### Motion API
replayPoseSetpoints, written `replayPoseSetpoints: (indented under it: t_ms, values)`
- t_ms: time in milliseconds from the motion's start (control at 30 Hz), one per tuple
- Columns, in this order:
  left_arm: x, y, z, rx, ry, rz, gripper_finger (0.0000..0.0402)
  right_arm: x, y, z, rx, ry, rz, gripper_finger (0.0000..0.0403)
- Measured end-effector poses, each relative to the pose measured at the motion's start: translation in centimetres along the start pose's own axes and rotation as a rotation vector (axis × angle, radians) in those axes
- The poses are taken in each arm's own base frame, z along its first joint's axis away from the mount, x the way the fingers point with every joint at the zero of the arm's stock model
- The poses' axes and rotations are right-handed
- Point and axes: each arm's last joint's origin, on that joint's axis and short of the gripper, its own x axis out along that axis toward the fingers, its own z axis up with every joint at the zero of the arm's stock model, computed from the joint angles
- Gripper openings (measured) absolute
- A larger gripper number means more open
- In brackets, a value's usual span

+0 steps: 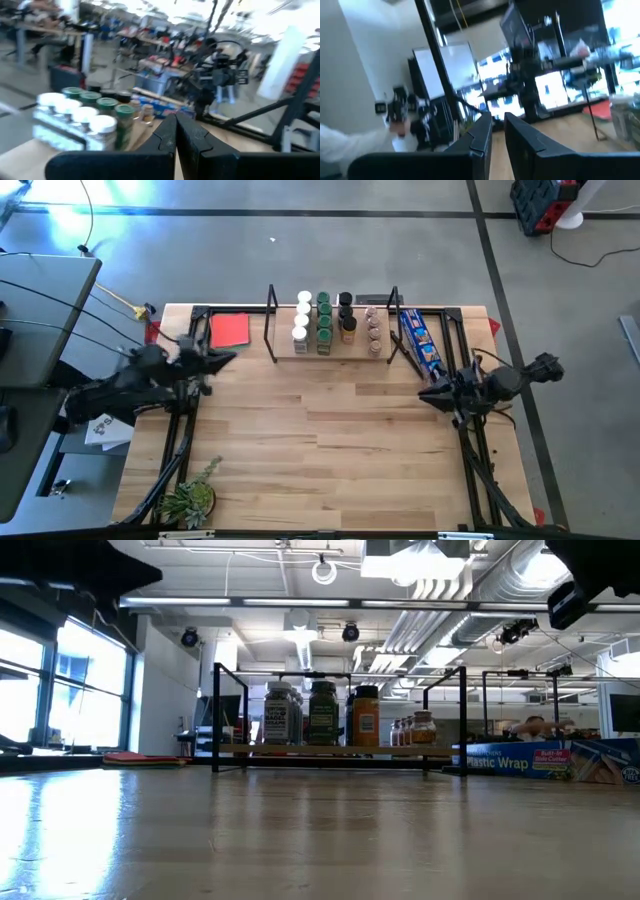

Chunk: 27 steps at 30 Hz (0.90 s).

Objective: Shelf spices
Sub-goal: Return to Home Position

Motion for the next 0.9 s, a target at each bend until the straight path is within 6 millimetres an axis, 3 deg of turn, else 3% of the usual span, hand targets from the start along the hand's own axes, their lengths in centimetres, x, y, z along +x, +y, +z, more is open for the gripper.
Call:
replayPoseSetpoints:
  t_ms: [167, 333, 533, 700, 900]
  values:
    - [1.8, 0.5, -4.3, -0.018, -0.107, -0.124, 0.0000, 0.2, -0.6, -1.9, -0.023, -0.029, -0.006, 0.0046]
    - [2.1, 0.8, -7.1, -0.034, -0.087, -0.134, 0.0000, 0.2, -0.8, -2.2, -0.116, -0.026, -0.024, 0.0046]
    - [2.0, 0.9, -7.8, 0.021, -0.032, -0.094, 0.0000, 0.2, -1.6, -2.3, -0.174, -0.013, -0.149, 0.0046]
    - [2.0, 1.0, -8.2, 0.064, 0.006, -0.081, 0.0000, 0.2, -2.4, -3.6, -0.039, 0.121, -0.157, 0.0046]
    - [2.1, 1.3, -9.0, 0.047, 0.094, -0.039, 0.0000, 0.2, -2.7, -3.7, 0.011, 0.129, -0.183, 0.0046]
